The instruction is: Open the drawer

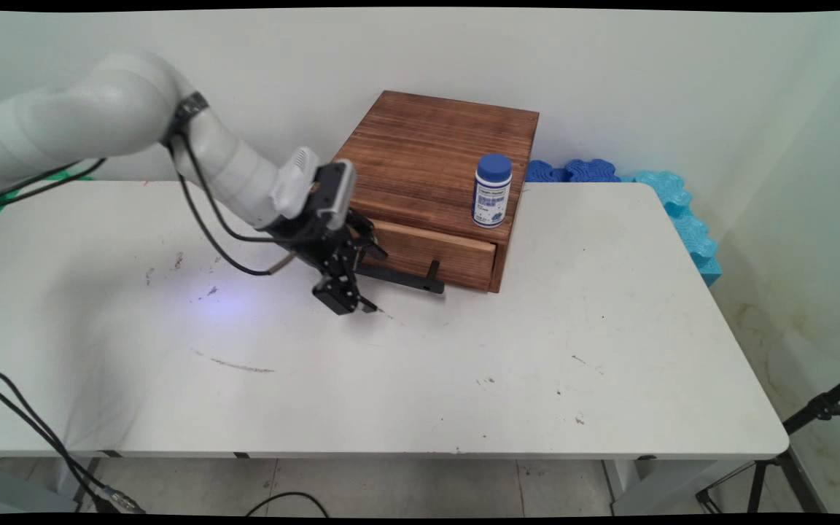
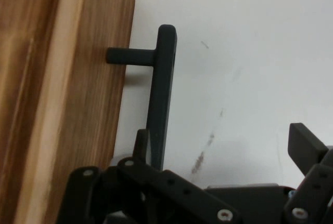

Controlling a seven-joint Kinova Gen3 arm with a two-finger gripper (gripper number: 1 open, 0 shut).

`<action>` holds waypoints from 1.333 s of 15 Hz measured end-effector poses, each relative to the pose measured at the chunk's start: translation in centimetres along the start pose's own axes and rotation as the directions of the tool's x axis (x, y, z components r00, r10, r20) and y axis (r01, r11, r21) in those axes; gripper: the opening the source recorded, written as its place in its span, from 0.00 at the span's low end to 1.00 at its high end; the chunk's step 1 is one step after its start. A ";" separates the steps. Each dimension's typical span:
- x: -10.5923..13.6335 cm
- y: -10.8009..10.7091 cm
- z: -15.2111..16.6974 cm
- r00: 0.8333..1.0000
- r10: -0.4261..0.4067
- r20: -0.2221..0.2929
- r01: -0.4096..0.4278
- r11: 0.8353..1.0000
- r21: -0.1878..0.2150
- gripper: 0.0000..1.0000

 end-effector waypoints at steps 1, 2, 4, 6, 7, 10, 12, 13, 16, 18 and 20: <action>0.3 -0.1 0.9 1.000 0.007 0.014 -0.007 1.000 -0.001 1.00; 0.6 -0.1 1.5 1.000 0.011 0.025 -0.011 1.000 -0.002 1.00; 0.9 -0.3 2.5 0.999 0.019 0.044 -0.018 1.000 -0.002 1.00; 1.2 -0.4 3.4 0.998 0.025 0.061 -0.025 1.000 -0.001 1.00; 1.3 -0.4 3.7 0.997 0.028 0.067 -0.028 1.000 0.000 1.00; 1.5 -0.5 4.7 0.995 0.038 0.090 -0.039 0.999 0.000 1.00; 1.6 -0.5 5.1 0.994 0.044 0.103 -0.045 0.999 0.000 1.00; 1.6 -0.5 5.3 0.993 0.046 0.107 -0.047 0.999 -0.001 1.00; 1.7 -0.4 5.8 0.991 0.055 0.123 -0.055 0.998 -0.005 1.00; 1.7 -0.2 6.0 0.989 0.059 0.132 -0.059 0.998 -0.008 1.00; 1.7 0.1 6.0 0.988 0.062 0.139 -0.061 0.998 -0.012 1.00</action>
